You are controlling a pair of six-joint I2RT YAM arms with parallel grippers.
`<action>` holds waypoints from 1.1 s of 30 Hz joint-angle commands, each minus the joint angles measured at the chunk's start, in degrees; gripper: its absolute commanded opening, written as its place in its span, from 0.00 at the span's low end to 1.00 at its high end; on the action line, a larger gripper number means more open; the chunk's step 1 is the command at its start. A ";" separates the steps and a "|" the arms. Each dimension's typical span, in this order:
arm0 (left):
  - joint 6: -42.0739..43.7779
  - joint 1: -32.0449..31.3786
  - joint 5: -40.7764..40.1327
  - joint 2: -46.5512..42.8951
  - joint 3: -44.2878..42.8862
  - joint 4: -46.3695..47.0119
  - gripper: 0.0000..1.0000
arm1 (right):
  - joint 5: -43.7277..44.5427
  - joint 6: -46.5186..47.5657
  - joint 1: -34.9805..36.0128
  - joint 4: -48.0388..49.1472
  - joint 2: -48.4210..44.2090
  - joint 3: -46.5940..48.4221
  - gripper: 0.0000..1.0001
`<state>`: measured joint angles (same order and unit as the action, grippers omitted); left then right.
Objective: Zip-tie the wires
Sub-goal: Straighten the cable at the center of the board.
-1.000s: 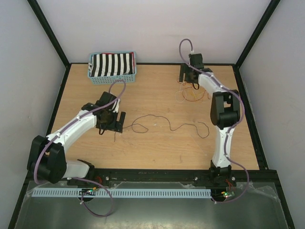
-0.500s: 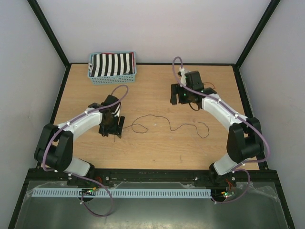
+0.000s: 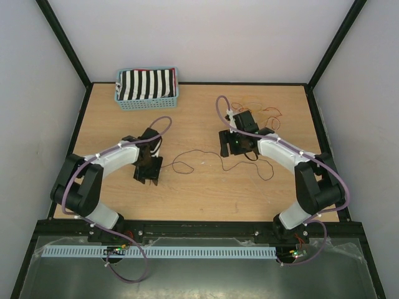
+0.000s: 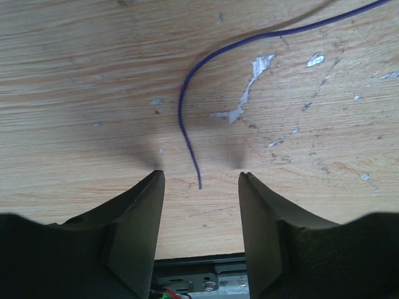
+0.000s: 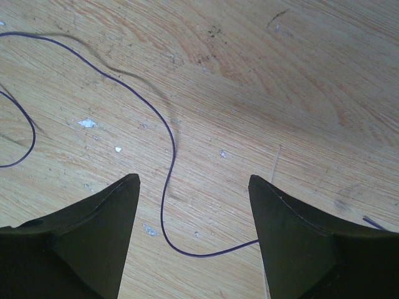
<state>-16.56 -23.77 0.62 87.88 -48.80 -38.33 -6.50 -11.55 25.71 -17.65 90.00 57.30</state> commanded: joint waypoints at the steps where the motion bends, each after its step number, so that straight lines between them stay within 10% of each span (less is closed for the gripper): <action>1: -1.42 -0.90 0.94 1.77 0.12 -0.93 0.50 | 0.21 -0.17 0.12 1.25 -2.11 -0.50 0.81; 6: -1.32 -0.97 0.81 3.56 -0.34 -0.88 0.35 | 1.81 0.57 0.15 1.30 -1.72 -1.55 0.81; 11: -1.55 -0.90 0.34 4.09 -0.71 -0.89 0.00 | 0.16 1.30 0.20 0.64 -1.11 -2.30 0.81; 24: 3.07 4.55 -2.87 -3.52 -3.32 -2.22 0.00 | -4.70 4.11 0.85 -3.42 0.17 -5.83 0.80; 33: 5.20 7.84 -2.20 -4.54 -6.81 -2.53 0.00 | -6.67 5.25 2.03 -6.62 -0.30 -7.45 0.53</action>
<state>-13.10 -16.78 -1.54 84.95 -53.15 -39.42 -11.46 -7.40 27.40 -20.95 89.89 50.63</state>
